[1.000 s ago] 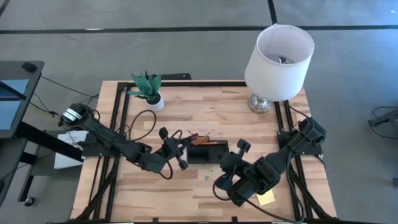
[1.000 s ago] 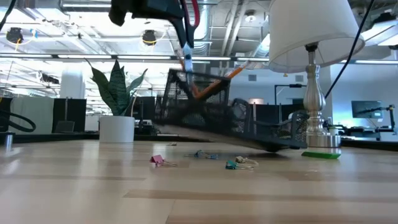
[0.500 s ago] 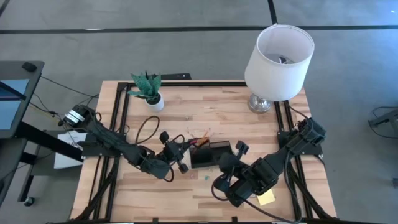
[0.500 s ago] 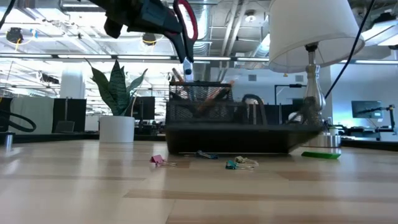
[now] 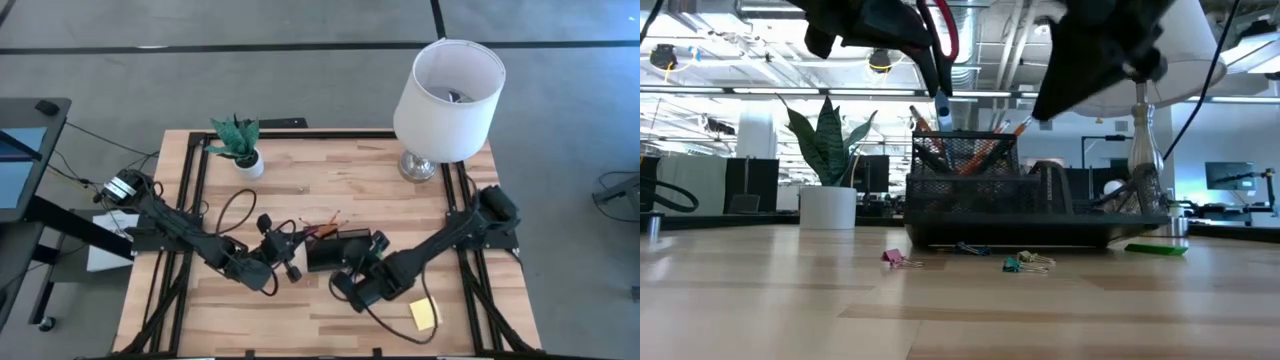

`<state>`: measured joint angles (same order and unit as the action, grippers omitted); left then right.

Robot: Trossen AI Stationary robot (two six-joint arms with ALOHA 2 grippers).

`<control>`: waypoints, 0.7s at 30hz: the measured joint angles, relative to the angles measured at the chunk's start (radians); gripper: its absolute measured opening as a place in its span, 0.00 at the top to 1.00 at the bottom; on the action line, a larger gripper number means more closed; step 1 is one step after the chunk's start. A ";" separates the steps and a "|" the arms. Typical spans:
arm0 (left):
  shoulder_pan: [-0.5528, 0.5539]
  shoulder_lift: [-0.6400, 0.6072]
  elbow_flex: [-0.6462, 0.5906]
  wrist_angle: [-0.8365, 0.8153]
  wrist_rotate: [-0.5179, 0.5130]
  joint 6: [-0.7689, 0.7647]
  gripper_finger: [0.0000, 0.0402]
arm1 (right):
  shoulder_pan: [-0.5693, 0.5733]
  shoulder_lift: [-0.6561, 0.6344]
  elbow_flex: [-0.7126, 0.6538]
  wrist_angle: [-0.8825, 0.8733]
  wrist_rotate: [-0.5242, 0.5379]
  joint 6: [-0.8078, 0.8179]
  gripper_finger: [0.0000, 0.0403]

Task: Pick and place office supplies into organizer
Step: Put the black scissors into the black desk organizer

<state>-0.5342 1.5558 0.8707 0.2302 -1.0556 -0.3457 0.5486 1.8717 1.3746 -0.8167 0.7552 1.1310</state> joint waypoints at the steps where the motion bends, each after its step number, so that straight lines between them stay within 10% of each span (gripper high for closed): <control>1: -0.003 0.000 0.000 0.008 0.002 0.009 0.96 | -0.008 0.000 -0.015 0.020 -0.003 0.005 1.00; 21: -0.035 0.002 -0.001 0.126 0.012 0.129 0.96 | -0.035 0.051 -0.117 0.259 -0.156 0.077 1.00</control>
<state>-0.5690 1.5578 0.8693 0.3563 -1.0432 -0.2164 0.5134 1.9228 1.2580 -0.5572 0.5990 1.2083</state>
